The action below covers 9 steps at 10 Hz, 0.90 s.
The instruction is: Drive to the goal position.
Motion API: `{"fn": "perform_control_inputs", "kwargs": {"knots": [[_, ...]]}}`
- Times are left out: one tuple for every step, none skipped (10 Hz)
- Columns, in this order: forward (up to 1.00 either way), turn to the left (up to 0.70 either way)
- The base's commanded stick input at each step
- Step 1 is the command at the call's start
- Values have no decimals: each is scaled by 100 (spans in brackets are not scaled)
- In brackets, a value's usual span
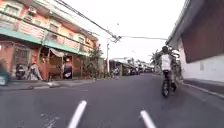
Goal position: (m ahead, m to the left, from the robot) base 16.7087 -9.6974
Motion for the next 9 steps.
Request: {"fn": "perform_control_inputs", "kwargs": {"knots": [[100, 0], [100, 0], [100, 0], [100, 0], [100, 0], [100, 0], [100, 0], [100, 0], [100, 0]]}}
